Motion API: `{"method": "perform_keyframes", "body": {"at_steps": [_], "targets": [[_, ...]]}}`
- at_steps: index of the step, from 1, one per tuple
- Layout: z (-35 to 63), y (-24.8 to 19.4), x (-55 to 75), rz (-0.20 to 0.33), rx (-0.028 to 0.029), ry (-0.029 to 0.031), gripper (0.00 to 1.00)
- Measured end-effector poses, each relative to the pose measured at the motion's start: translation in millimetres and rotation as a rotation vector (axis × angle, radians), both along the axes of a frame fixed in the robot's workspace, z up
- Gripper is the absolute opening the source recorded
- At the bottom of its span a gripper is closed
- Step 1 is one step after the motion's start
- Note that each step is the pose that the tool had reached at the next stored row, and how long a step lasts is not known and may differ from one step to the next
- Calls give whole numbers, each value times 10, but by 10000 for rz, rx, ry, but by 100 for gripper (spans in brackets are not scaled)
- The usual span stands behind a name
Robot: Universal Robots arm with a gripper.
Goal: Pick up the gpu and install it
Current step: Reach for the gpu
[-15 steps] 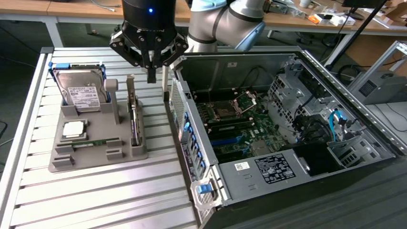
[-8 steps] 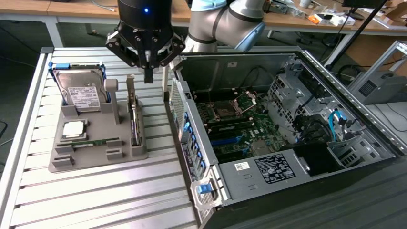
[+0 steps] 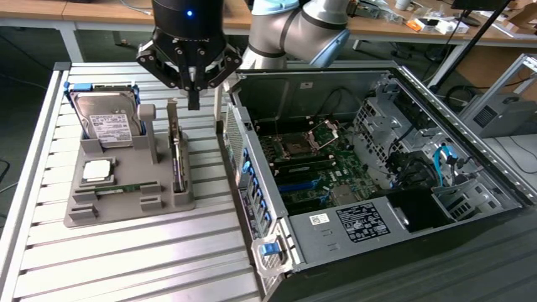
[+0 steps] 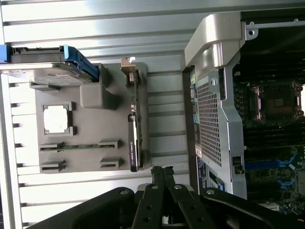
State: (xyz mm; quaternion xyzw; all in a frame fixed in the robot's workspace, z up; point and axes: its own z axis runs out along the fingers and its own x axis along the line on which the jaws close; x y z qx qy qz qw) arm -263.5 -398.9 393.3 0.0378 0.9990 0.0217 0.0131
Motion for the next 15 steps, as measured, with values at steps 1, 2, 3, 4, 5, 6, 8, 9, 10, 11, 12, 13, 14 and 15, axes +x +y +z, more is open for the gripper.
{"method": "perform_keyframes", "body": {"at_steps": [1, 2, 3, 4, 5, 6, 8, 9, 10, 11, 12, 13, 14, 15], "targets": [[0, 0, -4, 0, 0, 0, 11], [0, 0, -7, 0, -1, 0, 11], [0, 0, -10, 0, 0, 0, 11], [0, 0, -12, 0, 0, 0, 11], [0, 0, -13, 1, 0, 0, 11], [0, 0, -17, -1, 0, 0, 11], [0, 0, -20, 0, 0, -1, 11], [0, 0, -27, -1, 0, 0, 11], [0, 0, -32, 0, 0, 0, 11], [0, 0, -40, -1, -1, 1, 11], [0, 0, -48, 0, 0, 0, 11], [-1, 0, -58, -1, 0, -1, 11], [0, 0, -67, 0, 0, 0, 11], [-1, 0, -77, 0, 0, 0, 11]]}}
